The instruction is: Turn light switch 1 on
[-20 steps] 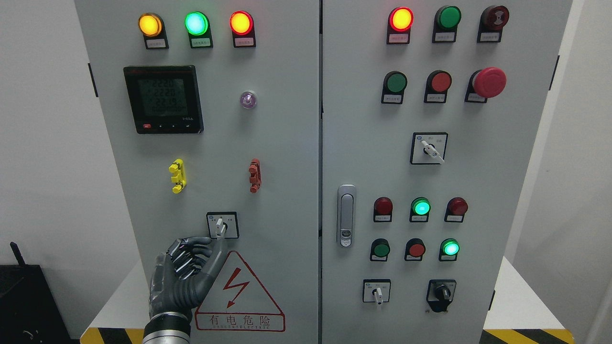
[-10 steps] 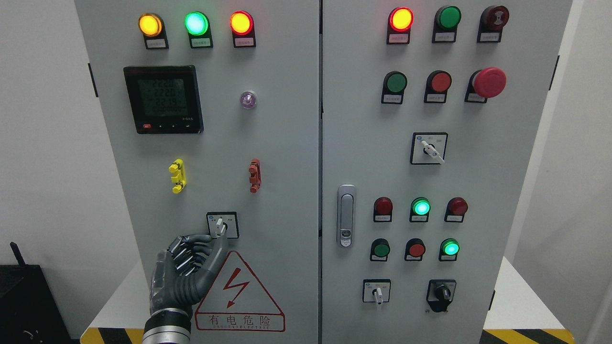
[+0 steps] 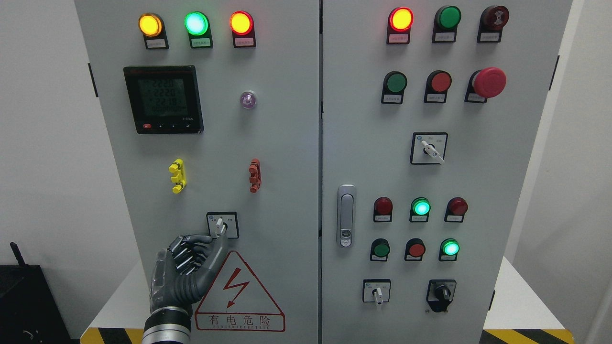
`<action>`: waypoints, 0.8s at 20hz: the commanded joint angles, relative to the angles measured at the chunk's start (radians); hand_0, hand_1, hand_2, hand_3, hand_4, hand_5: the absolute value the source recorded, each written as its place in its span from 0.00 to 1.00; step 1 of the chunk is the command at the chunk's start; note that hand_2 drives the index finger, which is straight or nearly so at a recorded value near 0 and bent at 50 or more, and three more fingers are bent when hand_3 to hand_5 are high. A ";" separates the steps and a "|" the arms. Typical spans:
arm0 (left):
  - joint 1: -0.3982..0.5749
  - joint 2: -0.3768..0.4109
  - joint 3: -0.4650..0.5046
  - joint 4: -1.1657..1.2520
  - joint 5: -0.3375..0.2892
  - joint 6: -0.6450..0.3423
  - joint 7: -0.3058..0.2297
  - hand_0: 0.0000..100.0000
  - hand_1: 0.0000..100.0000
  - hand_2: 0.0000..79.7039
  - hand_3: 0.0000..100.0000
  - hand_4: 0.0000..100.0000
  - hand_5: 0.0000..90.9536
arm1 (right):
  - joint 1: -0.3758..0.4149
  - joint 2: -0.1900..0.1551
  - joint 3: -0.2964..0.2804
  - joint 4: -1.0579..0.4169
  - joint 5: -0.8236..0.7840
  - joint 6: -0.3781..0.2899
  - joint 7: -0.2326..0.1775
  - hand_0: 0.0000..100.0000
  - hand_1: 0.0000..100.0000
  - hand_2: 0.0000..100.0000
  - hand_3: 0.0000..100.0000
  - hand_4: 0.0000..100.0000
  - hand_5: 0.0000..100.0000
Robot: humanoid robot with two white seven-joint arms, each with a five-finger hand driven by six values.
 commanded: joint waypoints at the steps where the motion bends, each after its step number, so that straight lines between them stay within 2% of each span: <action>1: -0.002 -0.001 -0.009 0.000 -0.022 0.002 0.000 0.16 0.75 0.68 0.81 0.86 0.87 | 0.000 0.000 0.000 0.000 -0.025 0.001 0.000 0.00 0.00 0.00 0.00 0.00 0.00; 16: -0.017 -0.005 -0.017 0.005 -0.027 0.029 -0.002 0.18 0.75 0.69 0.82 0.87 0.88 | 0.000 0.000 0.000 0.000 -0.025 0.001 0.000 0.00 0.00 0.00 0.00 0.00 0.00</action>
